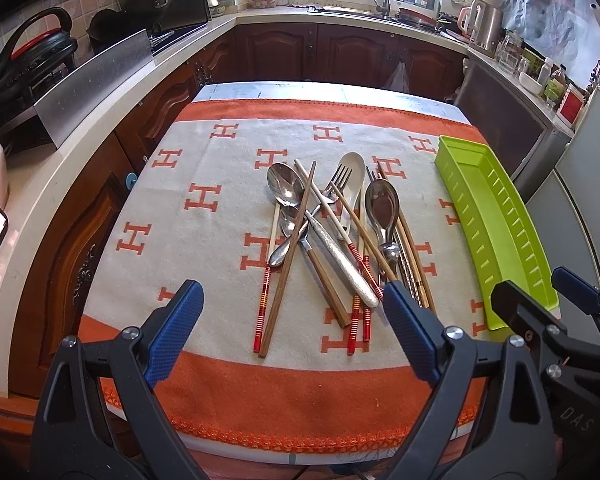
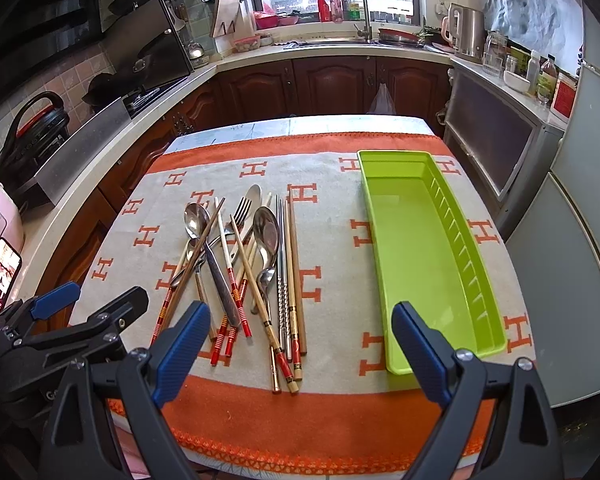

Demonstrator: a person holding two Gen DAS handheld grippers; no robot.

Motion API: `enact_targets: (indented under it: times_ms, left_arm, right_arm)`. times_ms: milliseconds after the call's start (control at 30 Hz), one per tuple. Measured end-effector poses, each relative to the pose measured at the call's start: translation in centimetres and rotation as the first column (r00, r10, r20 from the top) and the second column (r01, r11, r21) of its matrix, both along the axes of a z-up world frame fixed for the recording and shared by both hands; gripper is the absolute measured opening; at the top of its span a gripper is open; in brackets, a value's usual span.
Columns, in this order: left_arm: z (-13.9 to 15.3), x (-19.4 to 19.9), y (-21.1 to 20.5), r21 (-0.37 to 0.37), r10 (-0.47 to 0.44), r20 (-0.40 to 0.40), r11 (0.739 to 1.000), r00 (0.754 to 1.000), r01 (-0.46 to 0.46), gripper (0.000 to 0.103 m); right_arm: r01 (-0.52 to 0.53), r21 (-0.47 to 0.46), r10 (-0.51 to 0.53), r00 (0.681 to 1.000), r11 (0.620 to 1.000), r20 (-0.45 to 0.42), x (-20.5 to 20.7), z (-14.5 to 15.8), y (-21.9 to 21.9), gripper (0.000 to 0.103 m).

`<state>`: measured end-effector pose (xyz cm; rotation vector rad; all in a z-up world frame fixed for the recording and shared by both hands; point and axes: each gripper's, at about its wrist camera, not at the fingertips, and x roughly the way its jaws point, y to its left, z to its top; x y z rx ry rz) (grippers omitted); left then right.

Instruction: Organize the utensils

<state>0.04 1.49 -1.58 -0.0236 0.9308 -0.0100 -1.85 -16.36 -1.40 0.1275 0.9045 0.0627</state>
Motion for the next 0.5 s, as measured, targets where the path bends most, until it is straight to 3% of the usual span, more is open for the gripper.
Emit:
enact_targets:
  times_ms: [167, 333, 500]
  left_arm:
    - [-0.1, 0.7, 0.7, -0.019, -0.006, -0.013, 1.000, 1.000, 0.006, 0.091]
    - [-0.8, 2.0, 0.7, 0.059, -0.002, -0.023, 0.998, 1.000, 0.003, 0.090]
    - [-1.3, 4.6, 2.9, 0.027, 0.013, -0.058, 1.000, 0.998, -0.012, 0.090]
  right_arm:
    - [-0.007, 0.003, 0.007, 1.000, 1.000, -0.019, 0.6, -0.5, 0.3, 0.092]
    - [-0.021, 0.015, 0.022, 0.999, 1.000, -0.038, 2.0, -0.8, 0.2, 0.092]
    - [-0.040, 0.035, 0.042, 0.997, 0.999, -0.057, 4.2, -1.0, 0.2, 0.089]
